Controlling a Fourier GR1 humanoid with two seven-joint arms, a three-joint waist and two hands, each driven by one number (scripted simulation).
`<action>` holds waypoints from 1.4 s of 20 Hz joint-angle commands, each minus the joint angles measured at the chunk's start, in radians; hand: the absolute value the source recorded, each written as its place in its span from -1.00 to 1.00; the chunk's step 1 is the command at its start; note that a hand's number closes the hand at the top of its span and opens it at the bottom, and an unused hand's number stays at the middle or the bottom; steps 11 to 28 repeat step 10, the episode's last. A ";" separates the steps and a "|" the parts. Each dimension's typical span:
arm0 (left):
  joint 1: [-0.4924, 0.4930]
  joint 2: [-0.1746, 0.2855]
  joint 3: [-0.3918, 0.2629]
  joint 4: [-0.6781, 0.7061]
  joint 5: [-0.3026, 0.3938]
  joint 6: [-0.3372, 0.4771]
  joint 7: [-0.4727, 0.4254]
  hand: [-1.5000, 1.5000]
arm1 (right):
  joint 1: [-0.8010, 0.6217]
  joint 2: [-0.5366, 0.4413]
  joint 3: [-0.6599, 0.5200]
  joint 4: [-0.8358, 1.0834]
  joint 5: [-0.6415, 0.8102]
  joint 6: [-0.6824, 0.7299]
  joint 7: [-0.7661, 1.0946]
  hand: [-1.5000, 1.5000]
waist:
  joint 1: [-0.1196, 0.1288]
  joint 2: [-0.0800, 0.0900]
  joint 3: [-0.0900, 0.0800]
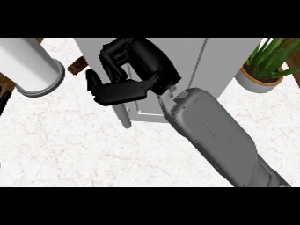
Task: Pick up the wine, place it into the cabinet and close the cabinet
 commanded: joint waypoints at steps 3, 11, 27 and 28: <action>-0.024 0.002 -0.006 -0.015 0.002 -0.008 0.020 -1.00 | 0.013 -0.083 -0.077 0.181 0.050 0.016 -0.080 1.00 | -0.002 0.040 0.010; -0.024 -0.013 -0.013 -0.042 0.004 0.011 0.037 -1.00 | -0.024 -0.090 -0.108 0.184 0.029 0.038 -0.058 1.00 | -0.005 0.035 0.010; -0.024 -0.013 -0.013 -0.042 0.004 0.011 0.037 -1.00 | -0.024 -0.090 -0.108 0.184 0.029 0.038 -0.058 1.00 | -0.005 0.035 0.010; -0.024 -0.013 -0.013 -0.042 0.004 0.011 0.037 -1.00 | -0.024 -0.090 -0.108 0.184 0.029 0.038 -0.058 1.00 | -0.005 0.035 0.010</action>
